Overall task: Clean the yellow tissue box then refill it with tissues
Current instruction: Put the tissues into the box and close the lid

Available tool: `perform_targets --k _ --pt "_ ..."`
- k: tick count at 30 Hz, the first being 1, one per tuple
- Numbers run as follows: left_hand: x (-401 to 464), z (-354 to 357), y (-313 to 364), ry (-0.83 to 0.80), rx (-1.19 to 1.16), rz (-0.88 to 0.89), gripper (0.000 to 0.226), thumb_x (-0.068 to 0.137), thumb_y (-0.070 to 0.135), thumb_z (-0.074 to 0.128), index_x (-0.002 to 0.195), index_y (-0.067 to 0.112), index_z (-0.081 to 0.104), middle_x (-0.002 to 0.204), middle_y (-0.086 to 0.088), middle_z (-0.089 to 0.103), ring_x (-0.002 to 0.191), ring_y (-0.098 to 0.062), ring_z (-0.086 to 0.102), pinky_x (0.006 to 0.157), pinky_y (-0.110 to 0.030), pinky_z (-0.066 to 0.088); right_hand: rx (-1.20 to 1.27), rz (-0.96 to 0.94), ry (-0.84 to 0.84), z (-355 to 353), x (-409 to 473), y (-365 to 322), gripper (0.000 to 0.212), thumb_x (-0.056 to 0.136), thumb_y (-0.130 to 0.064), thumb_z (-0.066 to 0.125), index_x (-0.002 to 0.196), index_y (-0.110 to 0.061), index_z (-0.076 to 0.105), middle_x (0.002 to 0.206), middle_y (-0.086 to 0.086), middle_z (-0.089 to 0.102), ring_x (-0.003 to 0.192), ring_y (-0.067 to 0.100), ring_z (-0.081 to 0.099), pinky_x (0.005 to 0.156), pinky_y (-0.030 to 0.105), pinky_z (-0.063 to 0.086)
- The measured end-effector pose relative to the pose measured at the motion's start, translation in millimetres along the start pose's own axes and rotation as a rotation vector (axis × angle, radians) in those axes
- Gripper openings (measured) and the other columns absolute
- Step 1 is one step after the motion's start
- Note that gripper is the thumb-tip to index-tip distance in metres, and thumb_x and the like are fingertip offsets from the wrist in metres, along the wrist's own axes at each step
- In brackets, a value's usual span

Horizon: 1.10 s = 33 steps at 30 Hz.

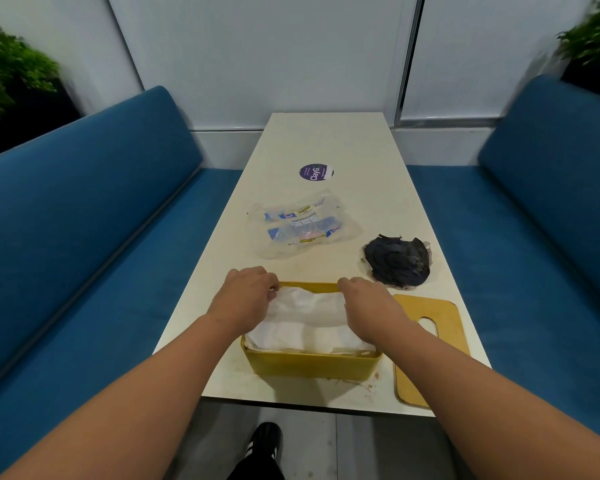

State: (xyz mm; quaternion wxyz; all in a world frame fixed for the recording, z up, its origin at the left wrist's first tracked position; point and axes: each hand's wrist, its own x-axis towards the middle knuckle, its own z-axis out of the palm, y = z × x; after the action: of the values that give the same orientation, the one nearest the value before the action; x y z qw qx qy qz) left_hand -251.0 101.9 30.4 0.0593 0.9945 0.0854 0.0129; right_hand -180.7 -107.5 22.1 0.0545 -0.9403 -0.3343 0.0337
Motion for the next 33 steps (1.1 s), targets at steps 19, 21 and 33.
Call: perform_targets --k 19,21,33 --pt "-13.9 11.5 10.5 -0.054 0.232 0.28 0.027 0.099 0.026 0.044 0.111 0.031 0.067 0.106 0.007 0.059 0.104 -0.018 0.048 0.079 -0.032 0.023 -0.047 -0.175 0.002 8.7 -5.7 -4.8 0.034 0.095 -0.033 0.051 0.129 -0.035 0.054 0.124 -0.005 0.053 0.111 0.021 0.05 0.094 0.037 0.025" --pt "-14.4 11.3 11.1 -0.05 0.247 0.281 0.027 0.099 0.026 0.043 0.108 0.03 0.068 0.102 0.007 0.06 0.102 -0.018 0.049 0.079 -0.032 0.023 -0.044 -0.168 -0.007 11.4 -9.4 -0.8 0.035 0.096 -0.032 0.049 0.13 -0.036 0.053 0.124 -0.005 0.054 0.111 0.02 0.049 0.094 0.037 0.025" --pt "-15.7 7.6 18.7 -0.115 0.294 0.291 0.03 0.099 0.036 0.04 0.107 0.027 0.067 0.1 0.006 0.063 0.097 -0.018 0.057 0.086 -0.03 0.029 0.009 -0.197 -0.026 20.3 -7.0 4.3 0.028 0.098 -0.031 0.05 0.119 -0.036 0.068 0.118 -0.012 0.063 0.108 0.016 0.05 0.089 0.034 0.028"
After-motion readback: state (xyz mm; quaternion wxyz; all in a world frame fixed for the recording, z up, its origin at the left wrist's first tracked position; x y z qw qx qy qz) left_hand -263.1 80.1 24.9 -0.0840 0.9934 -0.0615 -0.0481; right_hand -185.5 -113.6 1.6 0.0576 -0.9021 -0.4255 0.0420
